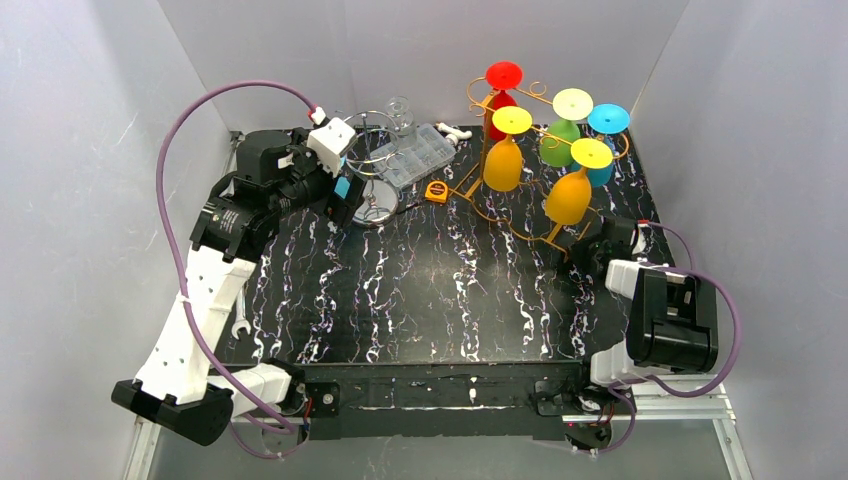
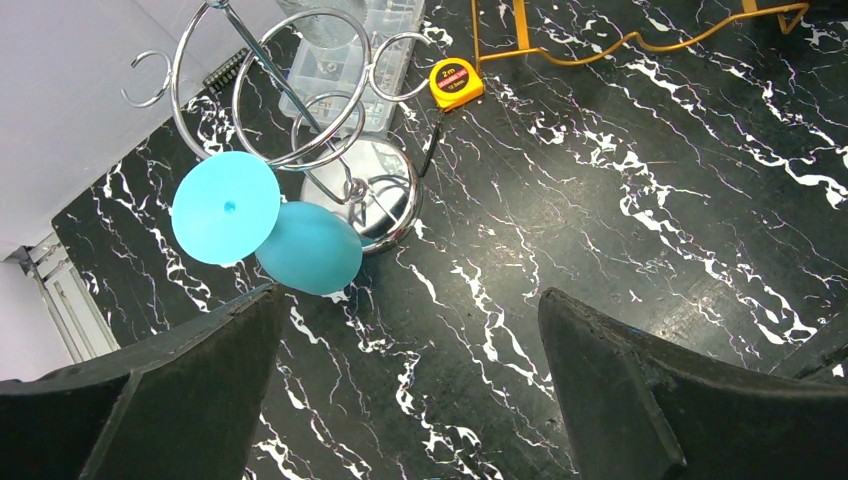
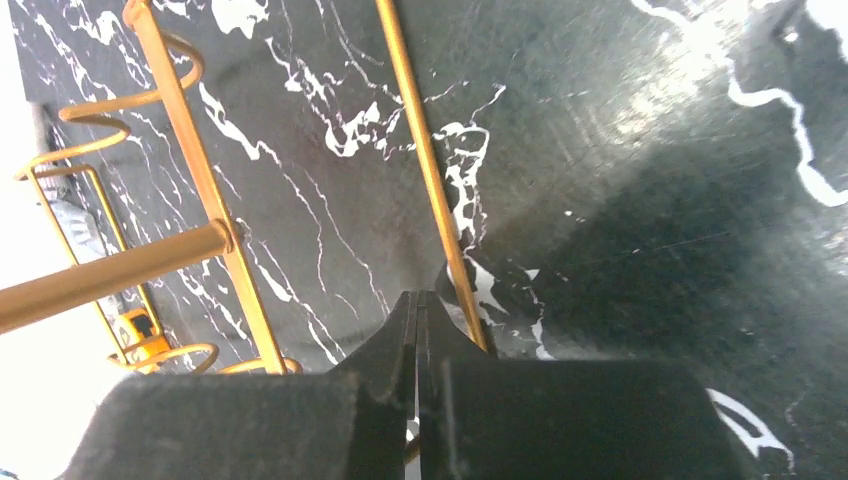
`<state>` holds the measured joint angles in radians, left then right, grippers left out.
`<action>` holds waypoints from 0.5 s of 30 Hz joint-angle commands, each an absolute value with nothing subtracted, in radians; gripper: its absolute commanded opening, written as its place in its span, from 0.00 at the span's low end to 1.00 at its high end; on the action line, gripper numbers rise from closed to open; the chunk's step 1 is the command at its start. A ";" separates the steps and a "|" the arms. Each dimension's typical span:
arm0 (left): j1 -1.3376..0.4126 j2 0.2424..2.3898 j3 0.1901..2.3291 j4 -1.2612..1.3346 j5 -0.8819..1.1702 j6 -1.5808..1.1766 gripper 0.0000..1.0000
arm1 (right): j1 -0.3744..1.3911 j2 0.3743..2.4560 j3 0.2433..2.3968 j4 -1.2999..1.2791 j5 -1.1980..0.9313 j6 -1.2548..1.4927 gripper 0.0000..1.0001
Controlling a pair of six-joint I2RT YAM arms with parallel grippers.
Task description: Place the wine glass upside down on the wine glass rack
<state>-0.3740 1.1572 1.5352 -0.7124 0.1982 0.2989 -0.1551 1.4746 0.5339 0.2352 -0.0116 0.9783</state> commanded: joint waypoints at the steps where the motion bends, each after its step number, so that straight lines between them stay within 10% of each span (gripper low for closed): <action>1: -0.369 1.152 1.545 -0.721 0.200 0.301 0.98 | -0.108 1.461 0.520 0.252 -0.030 0.989 0.01; 15: -0.367 1.134 1.554 -0.721 0.187 0.307 0.98 | 0.264 1.386 0.419 0.241 0.137 1.240 0.01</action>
